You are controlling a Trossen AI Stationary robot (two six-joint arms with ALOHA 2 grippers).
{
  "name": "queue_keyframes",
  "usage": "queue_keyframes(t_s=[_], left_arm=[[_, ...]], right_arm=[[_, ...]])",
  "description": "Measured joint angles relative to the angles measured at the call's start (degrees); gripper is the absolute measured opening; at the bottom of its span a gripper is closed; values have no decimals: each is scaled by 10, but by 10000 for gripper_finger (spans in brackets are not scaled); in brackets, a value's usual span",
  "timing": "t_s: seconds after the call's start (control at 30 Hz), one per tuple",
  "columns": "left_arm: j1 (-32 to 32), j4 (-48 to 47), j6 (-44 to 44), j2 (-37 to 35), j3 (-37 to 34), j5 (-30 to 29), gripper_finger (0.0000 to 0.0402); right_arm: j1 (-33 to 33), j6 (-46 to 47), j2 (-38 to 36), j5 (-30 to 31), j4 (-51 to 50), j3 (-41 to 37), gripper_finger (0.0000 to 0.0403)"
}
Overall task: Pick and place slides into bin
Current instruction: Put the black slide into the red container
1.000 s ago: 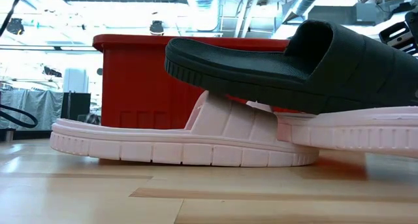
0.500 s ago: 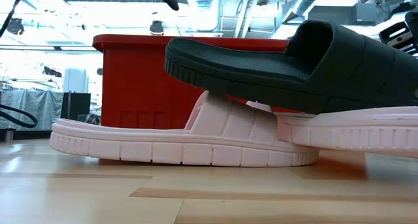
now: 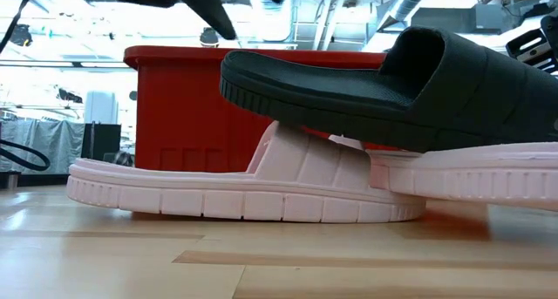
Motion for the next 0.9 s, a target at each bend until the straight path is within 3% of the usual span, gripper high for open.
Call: queue_keyframes(t_s=[0.9], left_arm=[[12,-5,-15,44,0,28,215]], right_arm=[[0,0,0,0,0,0,173]])
